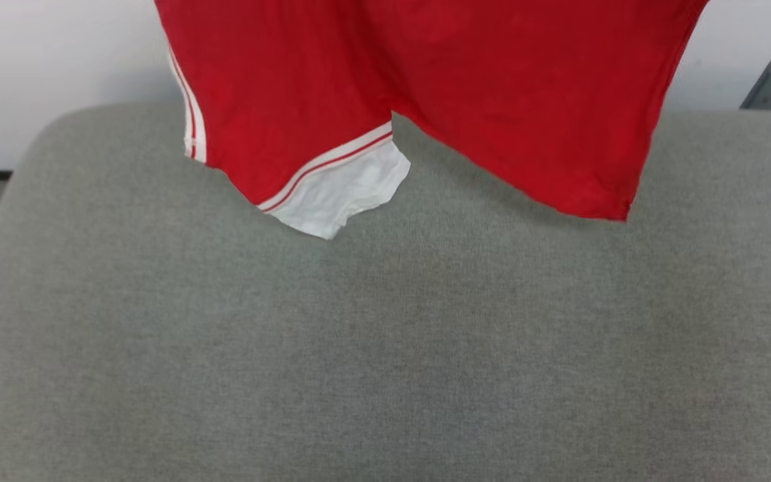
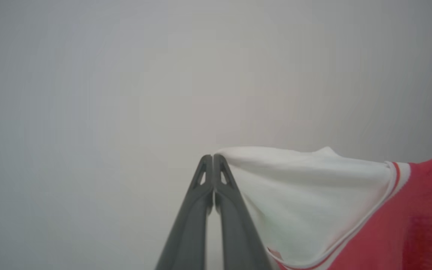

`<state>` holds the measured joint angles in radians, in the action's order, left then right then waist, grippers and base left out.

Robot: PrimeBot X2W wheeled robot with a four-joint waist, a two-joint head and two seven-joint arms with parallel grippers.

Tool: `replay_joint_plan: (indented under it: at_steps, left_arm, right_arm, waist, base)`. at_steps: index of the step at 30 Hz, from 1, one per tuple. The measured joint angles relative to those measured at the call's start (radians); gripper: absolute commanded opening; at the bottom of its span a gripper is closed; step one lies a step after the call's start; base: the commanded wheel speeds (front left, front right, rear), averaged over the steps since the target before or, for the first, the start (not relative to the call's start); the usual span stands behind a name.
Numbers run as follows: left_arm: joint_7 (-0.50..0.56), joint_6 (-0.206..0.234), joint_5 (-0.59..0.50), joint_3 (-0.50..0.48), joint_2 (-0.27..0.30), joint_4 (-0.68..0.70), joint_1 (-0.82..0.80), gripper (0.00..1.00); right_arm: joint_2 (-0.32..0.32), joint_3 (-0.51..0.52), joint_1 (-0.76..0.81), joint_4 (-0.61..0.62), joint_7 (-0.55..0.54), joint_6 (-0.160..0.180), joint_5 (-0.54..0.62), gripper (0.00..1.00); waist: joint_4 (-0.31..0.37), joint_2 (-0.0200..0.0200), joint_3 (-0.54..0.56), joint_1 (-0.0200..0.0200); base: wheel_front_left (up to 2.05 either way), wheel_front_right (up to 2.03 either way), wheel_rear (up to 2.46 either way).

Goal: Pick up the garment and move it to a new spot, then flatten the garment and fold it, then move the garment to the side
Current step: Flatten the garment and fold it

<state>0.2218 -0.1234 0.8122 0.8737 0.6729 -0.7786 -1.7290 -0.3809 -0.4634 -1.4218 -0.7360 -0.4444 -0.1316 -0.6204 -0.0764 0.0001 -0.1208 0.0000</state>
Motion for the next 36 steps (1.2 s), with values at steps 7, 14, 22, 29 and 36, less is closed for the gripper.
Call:
replay_joint_plan:
  at_steps: [7, 14, 22, 29, 36]
  left_arm:
    - [-0.090, -0.006, -0.024, 0.020, -0.017, -0.083, -0.121, 0.00]
    - [-0.228, -0.008, -0.067, 0.040, -0.043, -0.157, -0.267, 0.00]
    - [-0.452, -0.008, -0.111, 0.040, -0.111, -0.217, -0.452, 0.00]
    - [-0.485, -0.008, -0.068, 0.026, -0.121, -0.156, -0.466, 0.00]
    - [-0.485, -0.008, 0.007, 0.106, -0.109, -0.113, -0.281, 0.00]
  right_arm:
    - [0.043, 0.075, -0.097, -0.036, 0.076, 0.000, 0.104, 0.00]
    - [0.097, 0.152, -0.192, -0.084, 0.242, 0.000, 0.259, 0.00]
    - [0.144, 0.274, -0.284, -0.169, 0.492, 0.000, 0.490, 0.00]
    - [0.172, 0.350, -0.311, -0.266, 0.550, 0.000, 0.632, 0.00]
    - [0.201, 0.360, -0.273, -0.380, 0.559, 0.000, 0.677, 0.00]
  waist:
    - [0.010, 0.0000, -0.104, 0.0000]
    - [0.024, 0.0000, -0.240, 0.0000]
    - [0.032, 0.0000, -0.409, 0.0000]
    - [0.022, 0.0000, -0.539, 0.0000]
    - [-0.008, 0.0000, -0.610, 0.0000]
  base:
    - [0.00, 0.00, 0.00]
    - [0.00, 0.00, 0.00]
    - [0.00, 0.00, 0.00]
    - [0.00, 0.00, 0.00]
    - [0.00, 0.00, 0.00]
